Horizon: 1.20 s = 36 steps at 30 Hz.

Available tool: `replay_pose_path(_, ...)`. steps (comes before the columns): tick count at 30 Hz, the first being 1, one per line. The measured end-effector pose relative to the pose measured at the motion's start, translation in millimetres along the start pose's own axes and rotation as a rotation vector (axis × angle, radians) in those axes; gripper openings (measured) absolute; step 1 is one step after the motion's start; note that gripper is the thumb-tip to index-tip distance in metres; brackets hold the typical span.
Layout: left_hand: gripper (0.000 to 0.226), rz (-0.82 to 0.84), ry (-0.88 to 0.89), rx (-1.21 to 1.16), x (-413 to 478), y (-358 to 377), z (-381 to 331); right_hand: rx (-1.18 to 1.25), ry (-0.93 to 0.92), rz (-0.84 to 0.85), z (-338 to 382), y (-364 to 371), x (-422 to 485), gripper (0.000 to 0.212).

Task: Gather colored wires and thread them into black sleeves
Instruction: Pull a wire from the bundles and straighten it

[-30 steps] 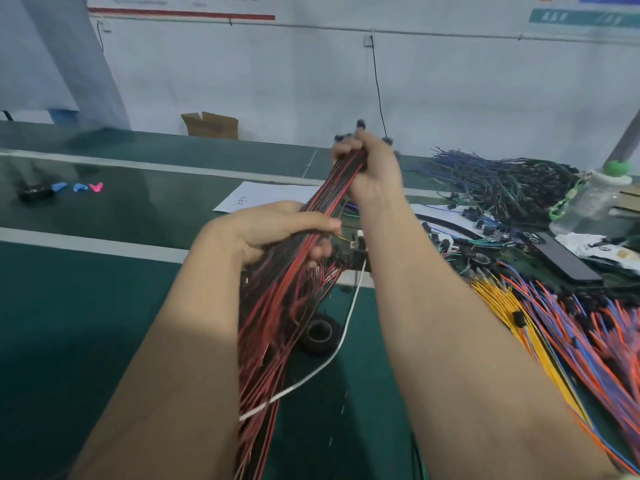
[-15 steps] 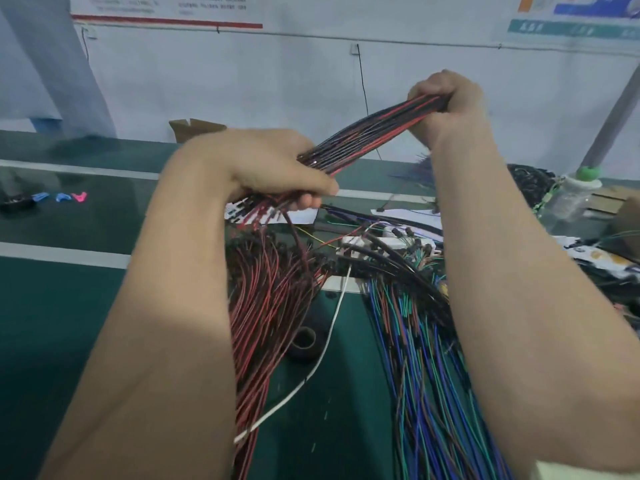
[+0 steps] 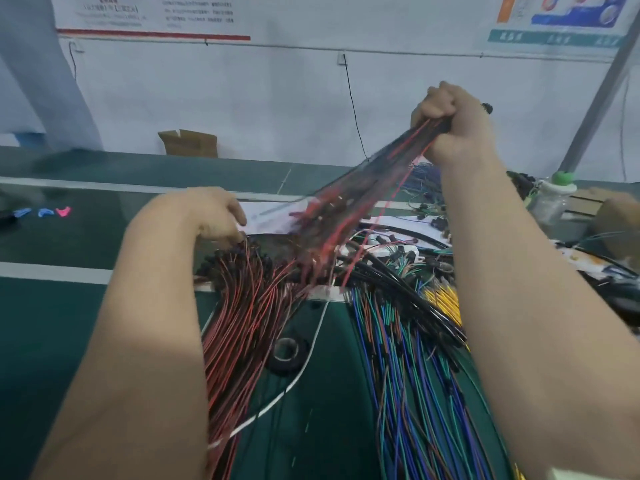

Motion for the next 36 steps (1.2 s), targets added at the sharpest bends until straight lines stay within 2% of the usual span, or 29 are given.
replay_pose_path(3, 0.031, -0.104, 0.014, -0.067, 8, -2, -10, -0.12, 0.067, 0.029, 13, 0, -4, 0.034)
replay_pose_path(6, 0.043, -0.188, 0.141, -0.202, 29, 17, -56, -0.241, 0.14, 0.055, 17, -1, -10, 0.023)
replay_pose_path(9, 0.05, -0.049, 0.235, -0.211, 58, 72, -112, -0.237, 0.236, 0.117, 25, 1, -18, 0.009)
replay_pose_path(13, 0.044, 0.091, 0.157, -0.027, 98, 153, -137, -0.247, 0.282, 0.108, 41, -14, -17, 0.005)
replay_pose_path(16, 0.041, 0.039, 0.084, 0.006, 114, 183, -130, -0.265, 0.253, 0.034, 45, -44, -9, 0.005)
replay_pose_path(18, 0.035, -0.016, 0.091, -0.034, 118, 187, -129, -0.28, 0.232, -0.066, 45, -72, -4, 0.013)
replay_pose_path(20, 0.03, -0.072, 0.149, -0.185, 119, 180, -135, -0.354, 0.201, -0.182, 43, -100, -2, 0.021)
replay_pose_path(22, 0.034, -0.151, 0.231, -0.418, 114, 156, -146, -0.45, 0.166, -0.302, 36, -126, -2, 0.022)
replay_pose_path(24, 0.036, -0.212, 0.34, -0.538, 107, 127, -162, -0.503, 0.113, -0.422, 29, -146, -2, 0.024)
replay_pose_path(27, 0.032, -0.125, 0.522, -0.447, 91, 107, -181, -0.457, 0.047, -0.5, 19, -159, 1, 0.033)
replay_pose_path(29, 0.029, 0.068, 0.573, -0.397, 81, 114, -180, -0.428, 0.043, -0.485, 14, -157, 4, 0.031)
replay_pose_path(31, 0.028, 0.268, 0.563, -0.428, 76, 121, -170, -0.44, 0.021, -0.485, 12, -156, 7, 0.022)
replay_pose_path(32, 0.027, 0.28, 0.538, -0.375, 80, 120, -159, -0.47, 0.013, -0.49, 11, -157, 8, 0.021)
replay_pose_path(33, 0.027, 0.219, 0.485, -0.296, 88, 117, -146, -0.513, 0.007, -0.496, 9, -159, 8, 0.023)
replay_pose_path(34, 0.026, 0.078, 0.385, -0.206, 103, 111, -128, -0.56, 0.003, -0.502, 9, -162, 7, 0.024)
replay_pose_path(36, 0.027, -0.179, 0.086, -0.055, 127, 107, -83, -0.63, 0.004, -0.513, 9, -168, 7, 0.025)
Point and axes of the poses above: each hand's wrist, its own x-axis towards the middle knuckle, its own y-axis out of the palm, z = x × y, the point moved 6 cm from there along x, towards the middle knuckle, and after that the axes turned 2 degrees about -x, right-handed, at the moved point
